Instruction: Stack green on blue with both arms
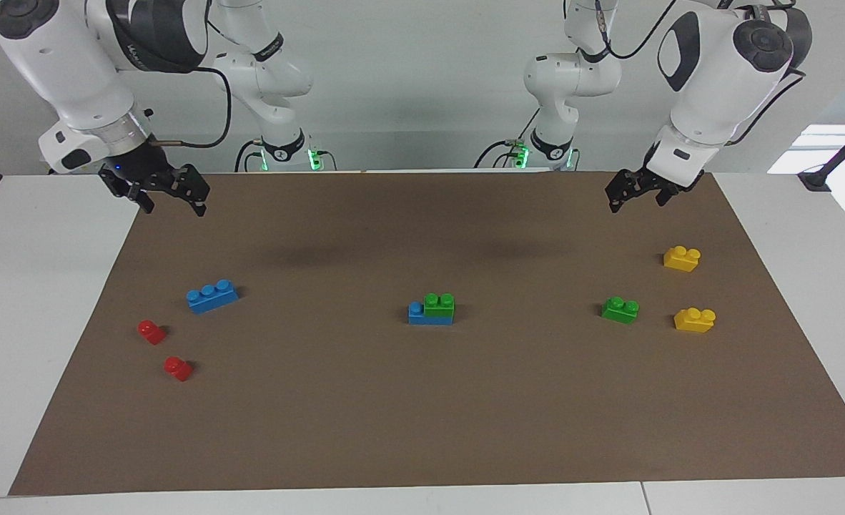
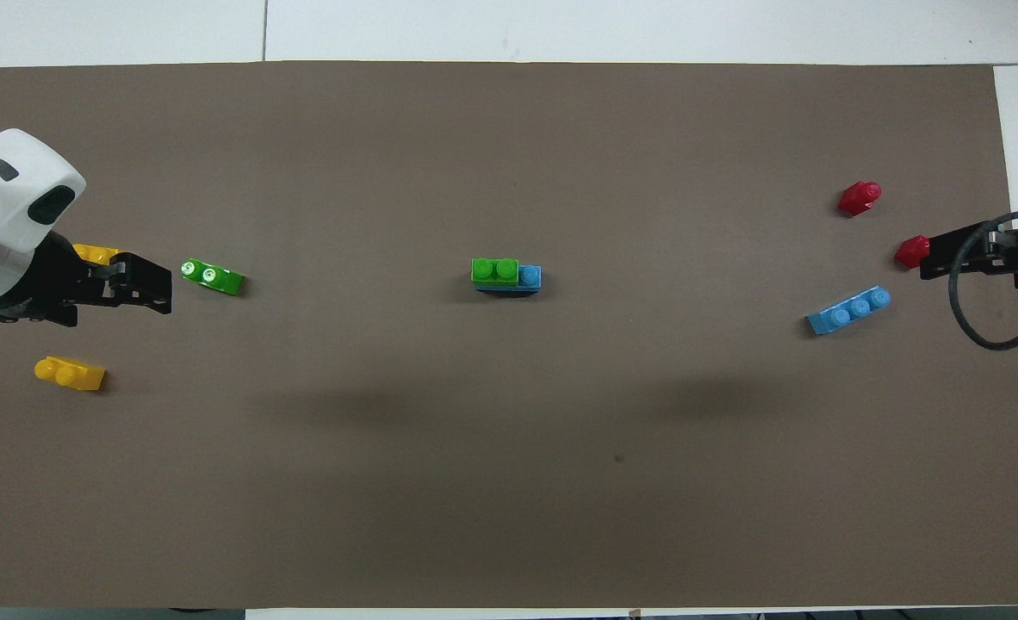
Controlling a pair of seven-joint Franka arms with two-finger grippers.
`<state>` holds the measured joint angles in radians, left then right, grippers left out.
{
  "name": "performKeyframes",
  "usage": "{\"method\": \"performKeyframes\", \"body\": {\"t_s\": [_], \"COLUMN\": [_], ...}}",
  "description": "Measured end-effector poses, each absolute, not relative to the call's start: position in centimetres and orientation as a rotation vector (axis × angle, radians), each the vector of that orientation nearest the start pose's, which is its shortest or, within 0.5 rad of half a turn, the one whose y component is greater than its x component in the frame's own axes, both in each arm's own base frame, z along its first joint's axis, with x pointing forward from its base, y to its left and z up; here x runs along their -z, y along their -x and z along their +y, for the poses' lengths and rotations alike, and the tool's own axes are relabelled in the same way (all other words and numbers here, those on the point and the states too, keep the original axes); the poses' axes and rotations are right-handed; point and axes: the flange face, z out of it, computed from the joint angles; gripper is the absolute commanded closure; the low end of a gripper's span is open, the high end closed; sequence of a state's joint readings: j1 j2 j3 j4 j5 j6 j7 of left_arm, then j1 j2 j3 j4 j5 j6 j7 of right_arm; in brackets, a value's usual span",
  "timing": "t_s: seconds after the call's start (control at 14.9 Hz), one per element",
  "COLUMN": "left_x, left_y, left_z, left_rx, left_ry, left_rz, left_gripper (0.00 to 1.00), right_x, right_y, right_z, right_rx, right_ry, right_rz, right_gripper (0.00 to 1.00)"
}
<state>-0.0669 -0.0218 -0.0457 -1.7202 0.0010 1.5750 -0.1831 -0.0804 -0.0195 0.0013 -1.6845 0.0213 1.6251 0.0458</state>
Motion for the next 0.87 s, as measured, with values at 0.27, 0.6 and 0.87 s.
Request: {"method": "performKeyframes", "body": {"t_s": [0.27, 0.6, 0.87], "left_x": [-57.7, -59.2, -59.4], "left_y": [-53.3, -52.8, -53.1], "left_z": [-4.9, -5.0, -4.9], "left_rx": [-0.195, -0.155, -0.118], "left_ry": [3.113, 3.12, 3.127], "left_rz": [-0.143, -0.1, -0.063], "left_gripper": [0.0, 0.0, 0.0], "right_x": [-58.9, -59.0, -59.0], "right_y": [-55.2, -55.3, -55.3], "right_z": [-4.4, -4.3, -4.3], "right_rx": [-0.011, 0.011, 0.011], "right_ry": [3.135, 3.163, 3.163], "right_rz": [0.196, 0.183, 0.183], "right_gripper": [0.0, 0.0, 0.0]}}
